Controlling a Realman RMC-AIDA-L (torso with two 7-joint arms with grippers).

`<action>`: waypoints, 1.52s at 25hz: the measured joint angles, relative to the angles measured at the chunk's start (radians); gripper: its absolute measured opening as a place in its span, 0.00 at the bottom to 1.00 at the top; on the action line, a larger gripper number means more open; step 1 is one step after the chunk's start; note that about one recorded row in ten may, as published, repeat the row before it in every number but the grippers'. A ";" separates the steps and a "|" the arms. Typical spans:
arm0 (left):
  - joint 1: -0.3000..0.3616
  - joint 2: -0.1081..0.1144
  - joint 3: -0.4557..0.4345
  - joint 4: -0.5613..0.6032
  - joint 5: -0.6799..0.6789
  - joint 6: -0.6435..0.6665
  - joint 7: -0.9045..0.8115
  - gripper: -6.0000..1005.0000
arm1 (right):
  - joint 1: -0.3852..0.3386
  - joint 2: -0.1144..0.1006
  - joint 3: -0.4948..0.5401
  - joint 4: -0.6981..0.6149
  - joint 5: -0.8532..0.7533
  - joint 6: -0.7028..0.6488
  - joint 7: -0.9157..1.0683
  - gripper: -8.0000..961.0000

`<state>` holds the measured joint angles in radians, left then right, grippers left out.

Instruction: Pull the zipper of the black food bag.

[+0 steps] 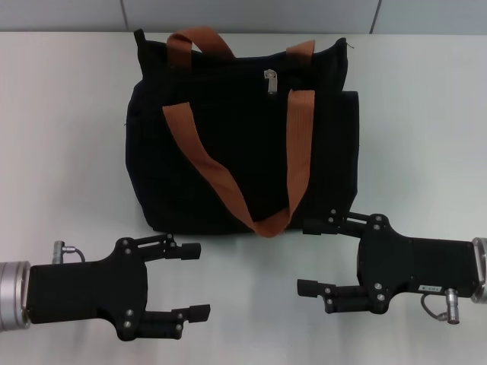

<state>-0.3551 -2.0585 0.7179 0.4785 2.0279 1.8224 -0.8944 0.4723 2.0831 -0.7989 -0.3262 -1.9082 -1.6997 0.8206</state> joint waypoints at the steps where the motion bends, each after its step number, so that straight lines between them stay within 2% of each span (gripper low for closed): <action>1: 0.000 0.000 0.000 0.000 0.000 -0.001 0.000 0.80 | 0.000 0.000 0.000 0.000 0.000 0.000 0.000 0.85; 38: -0.001 -0.002 0.000 0.000 0.000 -0.002 0.000 0.80 | 0.013 0.000 -0.006 0.001 0.000 0.010 0.000 0.85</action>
<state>-0.3559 -2.0601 0.7179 0.4786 2.0279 1.8199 -0.8943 0.4849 2.0831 -0.8044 -0.3252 -1.9082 -1.6902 0.8207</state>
